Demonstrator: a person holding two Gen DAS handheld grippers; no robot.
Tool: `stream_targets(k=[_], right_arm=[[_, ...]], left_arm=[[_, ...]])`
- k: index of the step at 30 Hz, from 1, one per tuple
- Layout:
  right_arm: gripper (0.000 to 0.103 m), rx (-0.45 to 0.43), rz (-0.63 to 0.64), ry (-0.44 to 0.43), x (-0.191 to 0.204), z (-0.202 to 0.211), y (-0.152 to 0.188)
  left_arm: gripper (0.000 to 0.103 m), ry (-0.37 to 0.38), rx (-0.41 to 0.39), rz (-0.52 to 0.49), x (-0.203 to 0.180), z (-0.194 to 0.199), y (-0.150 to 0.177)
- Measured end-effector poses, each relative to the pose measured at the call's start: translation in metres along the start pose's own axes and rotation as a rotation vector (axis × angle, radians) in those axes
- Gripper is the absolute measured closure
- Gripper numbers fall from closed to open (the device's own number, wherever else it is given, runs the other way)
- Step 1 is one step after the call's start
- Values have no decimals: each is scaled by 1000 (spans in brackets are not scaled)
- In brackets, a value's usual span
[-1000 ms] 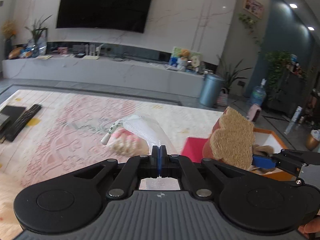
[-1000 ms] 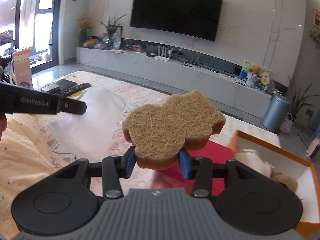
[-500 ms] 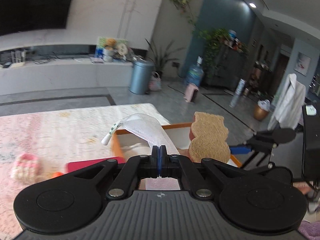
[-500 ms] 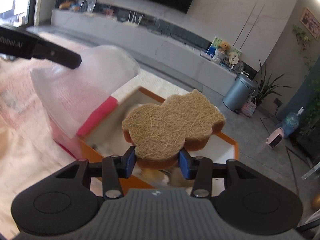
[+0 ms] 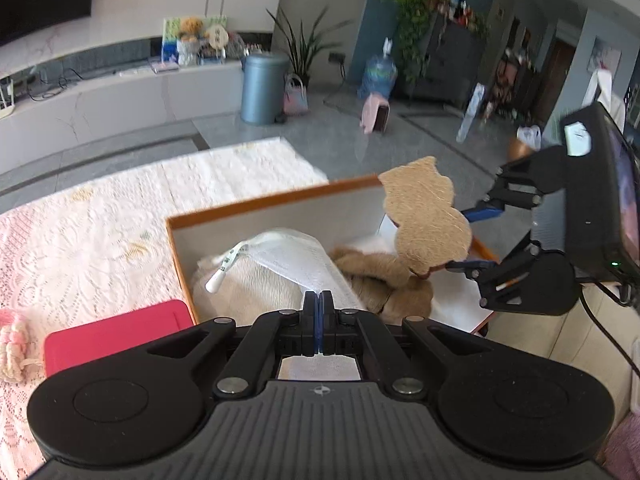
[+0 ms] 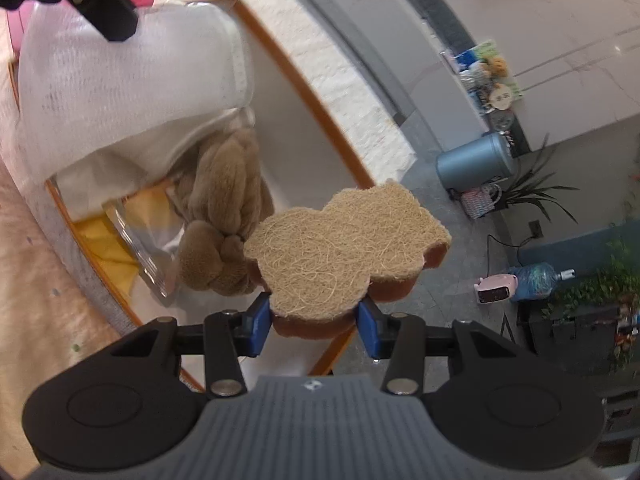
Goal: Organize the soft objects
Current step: 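Lower the mesh bag and coir mat into the orange box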
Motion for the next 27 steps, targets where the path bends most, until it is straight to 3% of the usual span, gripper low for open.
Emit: stream_targets(k=[4, 9, 12, 18, 21, 23, 27], right_arm=[[58, 45, 41, -14, 9, -17, -1], [58, 68, 60, -34, 4, -30, -1], [58, 104, 143, -22, 13, -34, 1], [58, 175, 305, 5, 17, -36, 4], [58, 207, 355, 0, 19, -32, 5], [58, 202, 353, 1, 18, -30, 5], [56, 190, 337, 3, 16, -31, 4]], left_arm=[[103, -5, 47, -46, -4, -15, 2], [103, -68, 126, -109, -10, -33, 7], [103, -105, 164, -166, -14, -40, 12], [101, -101, 167, -150, -11, -39, 20], [95, -97, 152, -138, -11, -38, 17], [82, -90, 147, -129, -11, -38, 13], [66, -89, 124, -129, -12, -35, 10]])
Point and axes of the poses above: each gripper's, at about its wrist camera, not at the fingertips, and z roughly against the way its jaws point, x to its left, y to its underside, the point moved 3 cm from there along -z, roughly the way its jaws point, and after that the axes turned 4 degrees about -z, right-handed, at the moved point
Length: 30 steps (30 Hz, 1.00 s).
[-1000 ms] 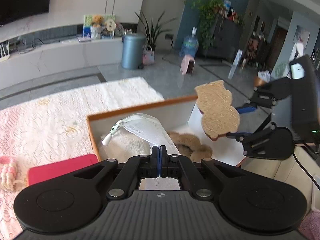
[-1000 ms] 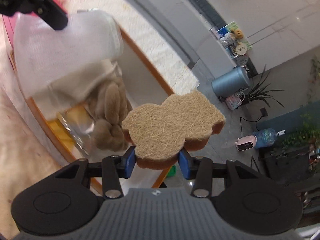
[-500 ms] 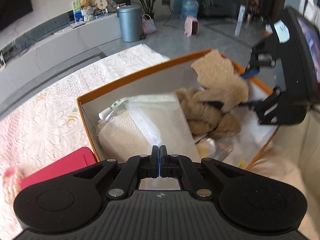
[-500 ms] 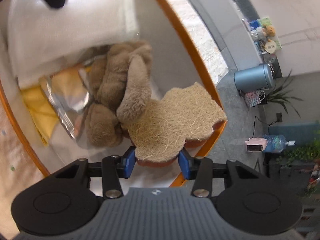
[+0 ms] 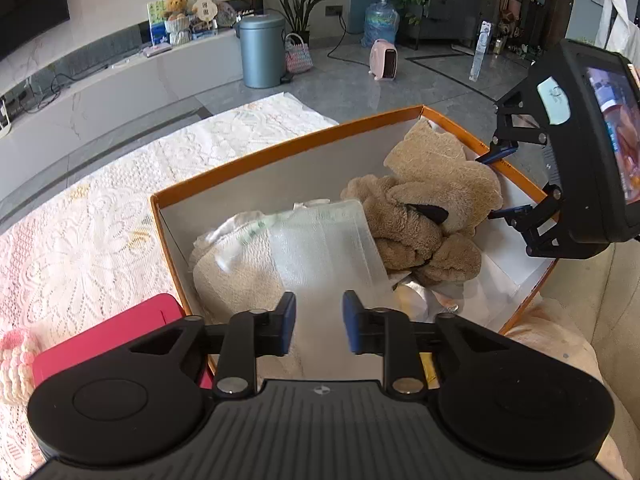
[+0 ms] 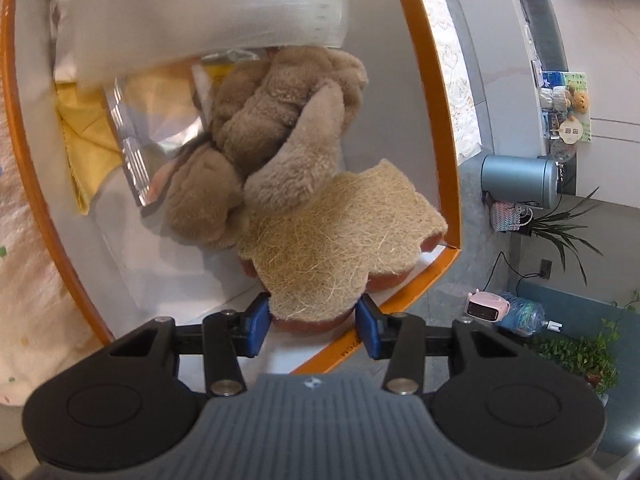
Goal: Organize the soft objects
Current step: 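Lower the mesh bag and coir mat into the orange box, then open both tools to release the mesh bag and coir mat, then withdraw both tools from the box back over the bed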
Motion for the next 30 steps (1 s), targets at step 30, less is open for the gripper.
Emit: stream_targets(k=[30], right_arm=[[32, -394, -705, -197, 19, 127, -26]], left_arm=[[45, -105, -222, 119, 42, 96, 46]])
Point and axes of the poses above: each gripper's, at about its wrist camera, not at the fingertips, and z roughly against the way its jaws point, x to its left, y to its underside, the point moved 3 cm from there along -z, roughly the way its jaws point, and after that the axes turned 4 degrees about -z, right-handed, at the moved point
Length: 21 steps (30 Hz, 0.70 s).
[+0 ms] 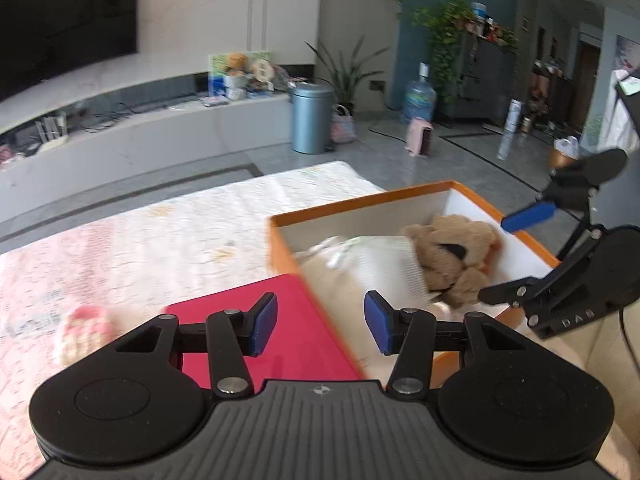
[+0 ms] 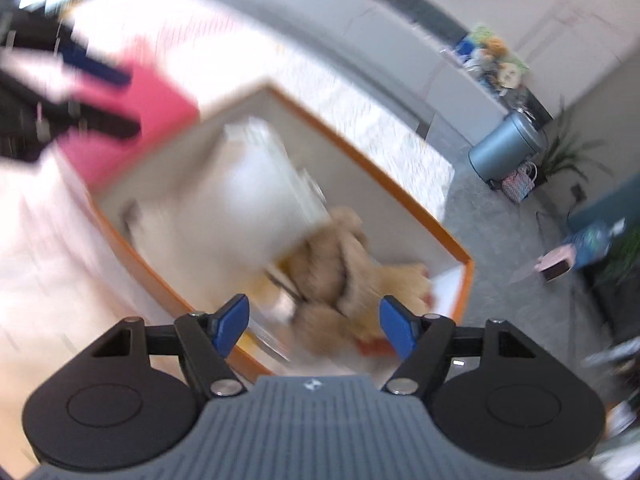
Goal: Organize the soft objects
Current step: 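Withdraw both tools from the box back over the bed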
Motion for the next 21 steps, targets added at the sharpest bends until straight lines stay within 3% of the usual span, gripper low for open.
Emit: stream_targets(k=[4, 8, 13, 21], right_arm=[[32, -120, -150, -85, 45, 8, -11], [32, -190, -209, -149, 92, 2, -22], [33, -234, -185, -157, 145, -8, -44], [37, -216, -38, -182, 201, -27, -85]], left_arm=[[45, -60, -3, 10, 24, 20, 18], [45, -112, 16, 25, 49, 33, 36], [45, -170, 47, 51, 83, 45, 58], [48, -216, 78, 35, 136, 53, 79]])
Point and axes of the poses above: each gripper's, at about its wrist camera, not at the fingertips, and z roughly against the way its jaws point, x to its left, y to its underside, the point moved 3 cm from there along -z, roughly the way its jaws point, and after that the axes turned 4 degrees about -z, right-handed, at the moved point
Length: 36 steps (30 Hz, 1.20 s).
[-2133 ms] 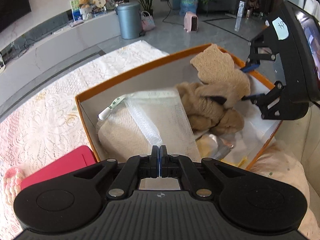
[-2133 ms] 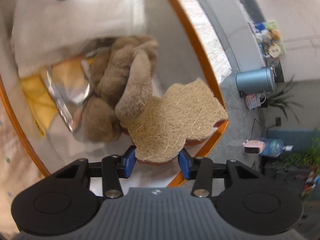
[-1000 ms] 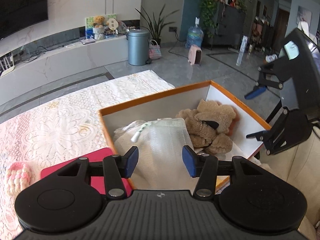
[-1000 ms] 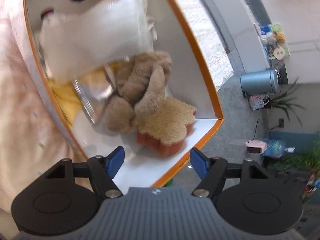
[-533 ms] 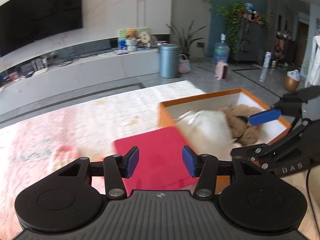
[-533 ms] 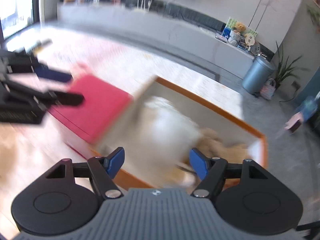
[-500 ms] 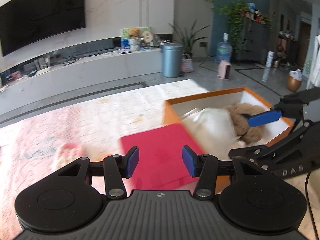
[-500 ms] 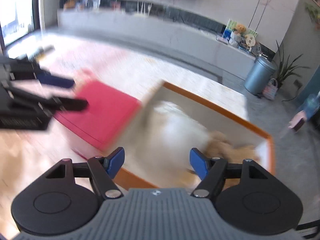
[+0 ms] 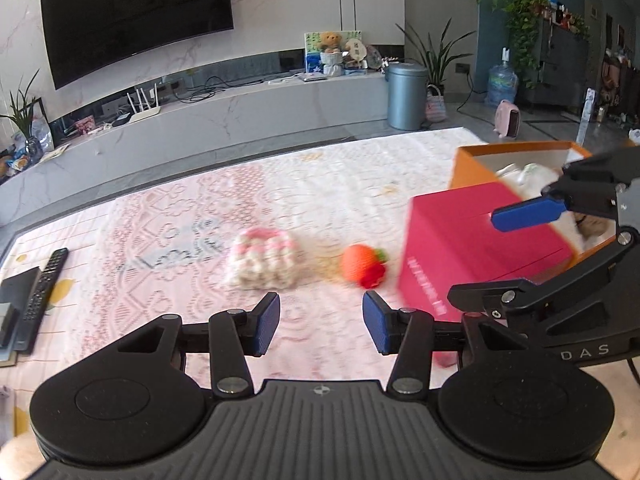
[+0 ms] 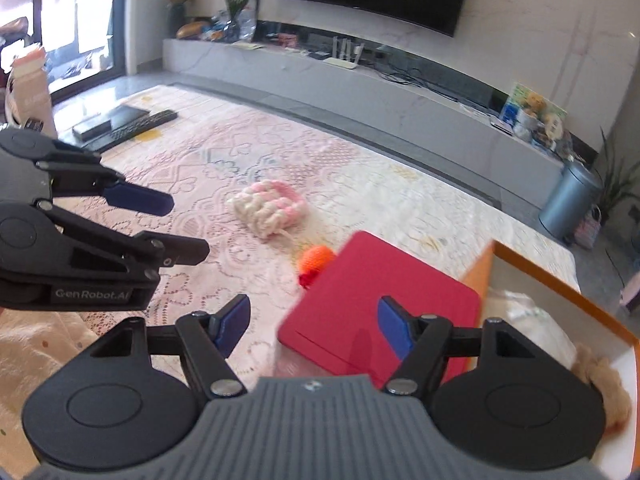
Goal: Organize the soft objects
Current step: 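Withdraw both tools from the box back over the bed, then grasp the pink-white crocheted hat with the left tool while the right tool grasps the orange crocheted fruit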
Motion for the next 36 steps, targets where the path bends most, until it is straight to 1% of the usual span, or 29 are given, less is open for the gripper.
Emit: stream_targets(k=[3, 6, 7, 8, 11, 16, 21, 26, 27, 29, 32, 35, 36], right_arm=[[40, 33, 60, -13, 12, -19, -13], [40, 68, 108, -9, 23, -40, -24], [40, 83, 122, -10, 25, -47, -28], [40, 94, 133, -9, 26, -53, -32], [40, 149, 183, 1, 29, -76, -40], [40, 252, 267, 4, 32, -114, -48], [44, 338, 347, -18, 36, -144, -51], [45, 432, 413, -7, 40, -170, -48], [43, 444, 421, -1, 39, -174, -47], [43, 442, 449, 26, 38, -179, -48], [43, 453, 457, 37, 35, -184, -52], [43, 473, 483, 78, 32, -191, -53], [45, 480, 485, 92, 30, -194, -53]], left_arm=[[51, -8, 23, -8, 17, -7, 3], [57, -19, 39, -10, 32, -14, 4], [61, -20, 43, -6, 36, -17, 4], [62, -15, 47, -4, 41, -21, 3], [62, -23, 68, 8, 54, -31, 3], [62, -11, 88, 20, 69, -51, 3], [62, 9, 115, 31, 75, -68, 6], [62, 9, 140, 40, 81, -80, 13], [62, 11, 145, 44, 82, -81, 14], [62, 11, 150, 51, 83, -83, 15], [62, 10, 156, 56, 84, -86, 17], [62, 14, 157, 69, 88, -86, 17], [62, 15, 154, 71, 89, -86, 17]])
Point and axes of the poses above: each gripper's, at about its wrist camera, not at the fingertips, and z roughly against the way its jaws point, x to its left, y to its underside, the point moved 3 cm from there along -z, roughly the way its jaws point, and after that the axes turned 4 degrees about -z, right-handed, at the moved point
